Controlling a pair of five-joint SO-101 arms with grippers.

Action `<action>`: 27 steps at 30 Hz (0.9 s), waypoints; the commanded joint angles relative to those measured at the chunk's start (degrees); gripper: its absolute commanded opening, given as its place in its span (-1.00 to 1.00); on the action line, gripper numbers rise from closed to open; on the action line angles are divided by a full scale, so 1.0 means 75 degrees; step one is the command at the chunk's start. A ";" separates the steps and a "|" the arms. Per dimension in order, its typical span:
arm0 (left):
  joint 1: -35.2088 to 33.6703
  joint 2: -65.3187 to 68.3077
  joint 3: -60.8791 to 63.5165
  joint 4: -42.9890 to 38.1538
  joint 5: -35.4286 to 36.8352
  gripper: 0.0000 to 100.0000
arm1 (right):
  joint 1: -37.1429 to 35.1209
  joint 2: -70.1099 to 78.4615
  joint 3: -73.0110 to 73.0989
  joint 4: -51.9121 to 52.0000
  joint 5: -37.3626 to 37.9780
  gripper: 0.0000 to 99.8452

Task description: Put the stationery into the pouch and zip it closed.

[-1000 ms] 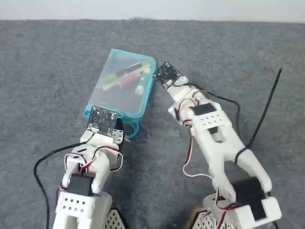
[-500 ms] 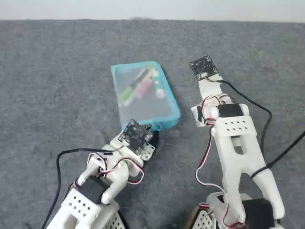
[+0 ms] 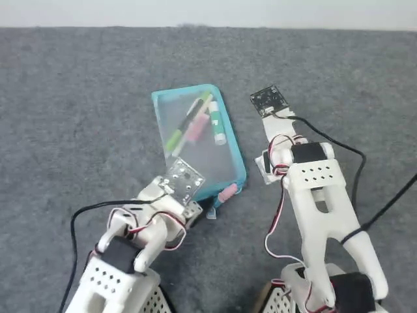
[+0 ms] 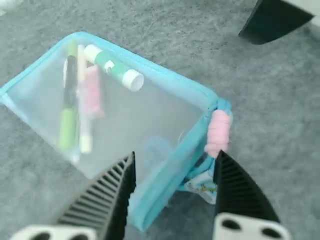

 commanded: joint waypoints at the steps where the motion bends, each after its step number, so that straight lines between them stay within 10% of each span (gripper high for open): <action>1: -0.0938 -0.0633 -0.0440 0.0504 -0.0352 -0.52 | -0.0076 -0.0463 0.0117 -0.0006 0.0938 -0.98; 21: -0.2813 0.0035 0.0686 0.0340 -0.2333 -0.45 | -0.1201 -0.3944 0.4161 -0.2139 0.2145 -0.74; 27: -0.2848 0.0035 0.0686 -0.0164 -0.1629 -0.44 | -0.1553 -0.3862 0.3177 -0.1272 0.0059 -0.79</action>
